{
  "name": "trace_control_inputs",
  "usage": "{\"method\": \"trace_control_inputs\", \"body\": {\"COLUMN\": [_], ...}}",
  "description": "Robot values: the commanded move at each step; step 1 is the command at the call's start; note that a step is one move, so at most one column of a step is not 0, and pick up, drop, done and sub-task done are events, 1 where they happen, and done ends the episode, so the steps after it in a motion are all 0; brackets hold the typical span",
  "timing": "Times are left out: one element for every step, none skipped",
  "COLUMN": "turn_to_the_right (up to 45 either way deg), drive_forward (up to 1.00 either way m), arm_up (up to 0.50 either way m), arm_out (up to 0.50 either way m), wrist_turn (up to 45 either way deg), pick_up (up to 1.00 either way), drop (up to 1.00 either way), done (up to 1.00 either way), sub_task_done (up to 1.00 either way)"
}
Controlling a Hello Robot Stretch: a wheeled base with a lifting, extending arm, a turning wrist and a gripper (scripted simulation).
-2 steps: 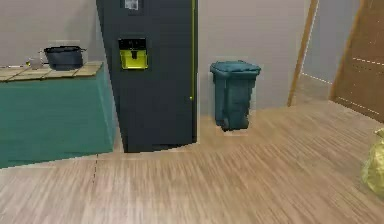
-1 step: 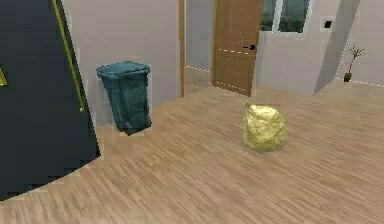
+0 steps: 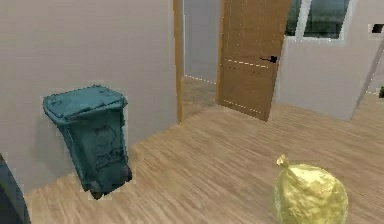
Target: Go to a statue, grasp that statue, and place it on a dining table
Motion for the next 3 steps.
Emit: {"method": "trace_control_inputs", "body": {"turn_to_the_right": [3.0,0.0,9.0], "drive_forward": [0.0,0.6,0.0], "arm_up": [0.0,0.0,0.0], "arm_out": [0.0,0.0,0.0], "wrist_turn": [0.0,0.0,0.0], "pick_up": [0.0,0.0,0.0], "drop": [0.0,0.0,0.0], "done": [0.0,0.0,0.0], "sub_task_done": [0.0,0.0,0.0]}}
